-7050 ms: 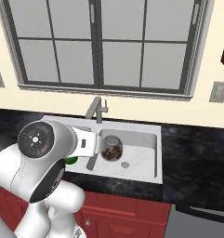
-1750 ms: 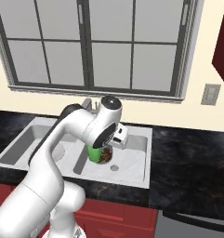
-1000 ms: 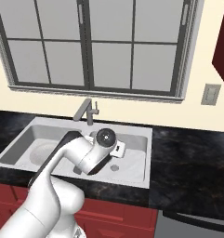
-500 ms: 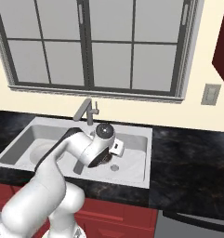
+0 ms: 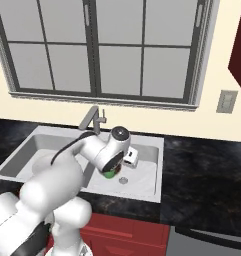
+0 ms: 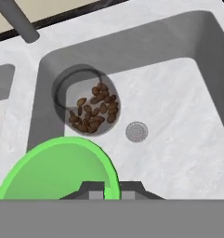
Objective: Pick the cup and jar and place them in the sink. Then turn on the water.
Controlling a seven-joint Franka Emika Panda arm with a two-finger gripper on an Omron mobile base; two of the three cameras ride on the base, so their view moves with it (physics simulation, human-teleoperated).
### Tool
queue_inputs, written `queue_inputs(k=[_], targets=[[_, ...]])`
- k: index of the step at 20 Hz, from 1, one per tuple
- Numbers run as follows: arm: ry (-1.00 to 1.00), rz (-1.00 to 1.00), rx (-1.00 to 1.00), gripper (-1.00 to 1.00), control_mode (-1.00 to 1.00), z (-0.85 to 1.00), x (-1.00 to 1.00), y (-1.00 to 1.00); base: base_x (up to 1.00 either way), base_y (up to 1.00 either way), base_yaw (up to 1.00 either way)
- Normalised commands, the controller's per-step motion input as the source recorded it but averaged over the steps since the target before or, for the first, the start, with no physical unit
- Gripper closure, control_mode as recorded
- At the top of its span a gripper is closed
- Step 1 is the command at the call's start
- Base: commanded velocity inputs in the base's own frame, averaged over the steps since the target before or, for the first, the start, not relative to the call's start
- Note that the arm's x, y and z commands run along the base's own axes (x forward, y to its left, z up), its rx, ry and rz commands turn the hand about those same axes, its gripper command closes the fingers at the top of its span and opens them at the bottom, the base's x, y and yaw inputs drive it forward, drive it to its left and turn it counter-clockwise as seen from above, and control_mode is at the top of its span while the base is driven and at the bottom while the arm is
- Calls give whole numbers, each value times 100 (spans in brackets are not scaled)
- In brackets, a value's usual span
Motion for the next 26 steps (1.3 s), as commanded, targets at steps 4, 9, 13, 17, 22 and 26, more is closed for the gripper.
queue_inputs(k=[4, 9, 13, 17, 22, 26], targets=[[-1, 0, 0, 100, -100, -27, 24, -23, 0, 0, 0], [-6, 0, 0, 100, -100, -36, 32, -12, 0, 0, 0], [-5, 0, 0, 100, -100, -35, 33, -9, 0, 0, 0], [-2, 0, 0, 100, -100, -29, 29, -12, 0, 0, 0], [0, 0, 0, 100, -100, -26, 25, -15, 0, 0, 0], [0, 0, 0, 100, -100, -25, 25, -11, 0, 0, 0]])
